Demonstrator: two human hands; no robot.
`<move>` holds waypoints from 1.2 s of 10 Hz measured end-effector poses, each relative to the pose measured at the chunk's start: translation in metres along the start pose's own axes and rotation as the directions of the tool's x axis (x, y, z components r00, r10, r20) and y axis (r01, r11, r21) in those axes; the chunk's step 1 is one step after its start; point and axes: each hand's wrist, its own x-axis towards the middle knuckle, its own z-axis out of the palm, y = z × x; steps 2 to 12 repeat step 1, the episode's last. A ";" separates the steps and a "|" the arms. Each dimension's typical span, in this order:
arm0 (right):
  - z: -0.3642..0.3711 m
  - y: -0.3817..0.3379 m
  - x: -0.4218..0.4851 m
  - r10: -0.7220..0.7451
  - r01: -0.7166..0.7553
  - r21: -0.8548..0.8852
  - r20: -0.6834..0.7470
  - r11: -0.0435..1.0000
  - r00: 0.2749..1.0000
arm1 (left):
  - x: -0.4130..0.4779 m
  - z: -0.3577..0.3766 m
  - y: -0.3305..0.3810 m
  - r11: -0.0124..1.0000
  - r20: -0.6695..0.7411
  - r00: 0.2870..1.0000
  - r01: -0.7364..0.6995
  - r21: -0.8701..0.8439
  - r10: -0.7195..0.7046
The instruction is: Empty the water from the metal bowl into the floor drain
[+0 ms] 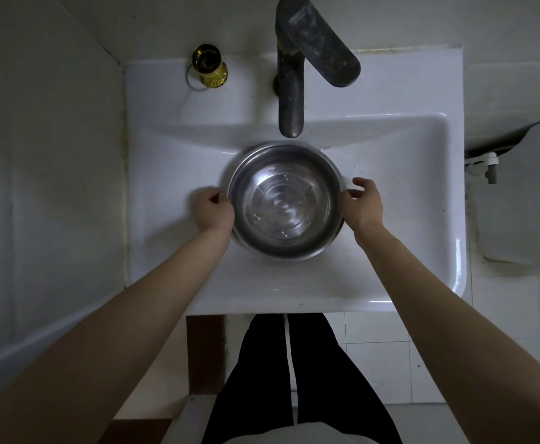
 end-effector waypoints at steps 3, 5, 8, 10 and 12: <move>0.001 -0.006 -0.005 -0.066 0.066 -0.011 -0.016 0.998 0.998 | -0.003 -0.001 0.011 0.999 0.007 0.999 -0.036 -0.008 0.036; 0.001 -0.006 -0.005 -0.066 0.066 -0.011 -0.016 0.998 0.998 | -0.003 -0.001 0.011 0.999 0.007 0.999 -0.036 -0.008 0.036; 0.001 -0.006 -0.005 -0.066 0.066 -0.011 -0.016 0.998 0.998 | -0.003 -0.001 0.011 0.999 0.007 0.999 -0.036 -0.008 0.036; 0.001 -0.006 -0.005 -0.066 0.066 -0.011 -0.016 0.998 0.998 | -0.003 -0.001 0.011 0.999 0.007 0.999 -0.036 -0.008 0.036; 0.001 -0.006 -0.005 -0.066 0.066 -0.011 -0.016 0.998 0.998 | -0.003 -0.001 0.011 0.999 0.007 0.999 -0.036 -0.008 0.036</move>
